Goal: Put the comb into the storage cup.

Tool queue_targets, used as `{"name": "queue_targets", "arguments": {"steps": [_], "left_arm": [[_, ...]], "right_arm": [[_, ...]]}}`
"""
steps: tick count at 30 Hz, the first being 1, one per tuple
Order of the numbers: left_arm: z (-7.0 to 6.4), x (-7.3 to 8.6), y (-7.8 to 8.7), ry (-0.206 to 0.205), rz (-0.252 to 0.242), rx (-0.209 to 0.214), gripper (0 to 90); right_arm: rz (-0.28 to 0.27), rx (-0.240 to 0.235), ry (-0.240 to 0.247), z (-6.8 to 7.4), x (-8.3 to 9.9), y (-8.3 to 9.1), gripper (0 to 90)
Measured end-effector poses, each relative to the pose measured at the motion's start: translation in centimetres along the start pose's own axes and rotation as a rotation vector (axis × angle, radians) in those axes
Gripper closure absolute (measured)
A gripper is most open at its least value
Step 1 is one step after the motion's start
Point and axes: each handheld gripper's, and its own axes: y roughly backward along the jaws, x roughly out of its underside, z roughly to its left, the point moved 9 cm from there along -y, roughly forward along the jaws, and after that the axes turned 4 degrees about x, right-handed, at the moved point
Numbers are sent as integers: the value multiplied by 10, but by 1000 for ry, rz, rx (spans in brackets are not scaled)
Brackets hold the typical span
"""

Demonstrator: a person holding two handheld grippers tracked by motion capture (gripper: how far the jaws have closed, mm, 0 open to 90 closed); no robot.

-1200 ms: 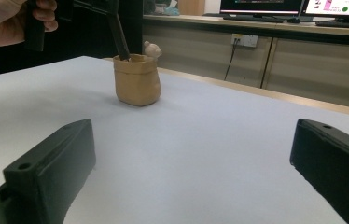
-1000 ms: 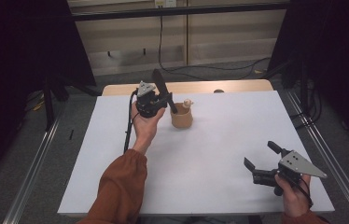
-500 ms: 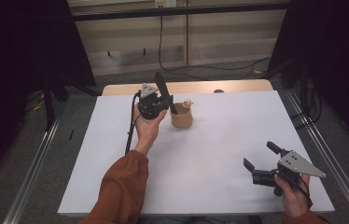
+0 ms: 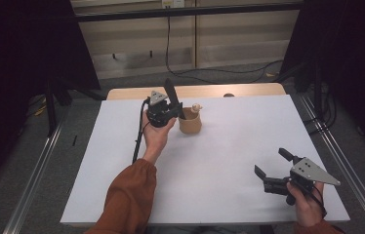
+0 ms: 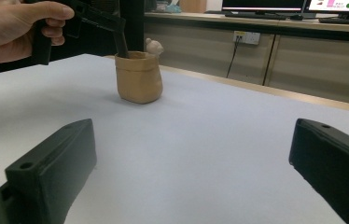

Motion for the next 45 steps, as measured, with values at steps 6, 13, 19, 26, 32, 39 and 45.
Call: {"name": "queue_targets", "arguments": {"steps": [6,13,19,26,32,39,45], "left_arm": [[-2,3,-4,5,4,7,732],[-2,7,-6,8,12,15,732],[-4,10,-9,-6,19,17,732],[0,14,-9,-15,22,7,732],[-1,17,-7,-8,31,12,732],[-4,18,-5,-49,23,27,731],[-4,19,-4,-61,25,26,726]], "right_arm": [[6,-5,1,1,1,0,1],[4,-3,-2,0,1,0,1],[4,-4,0,0,1,0,0],[6,-7,0,1,1,0,1],[8,-8,1,1,2,-1,0],[8,-10,2,1,2,-1,1],[12,-9,6,1,3,-1,1]]}}
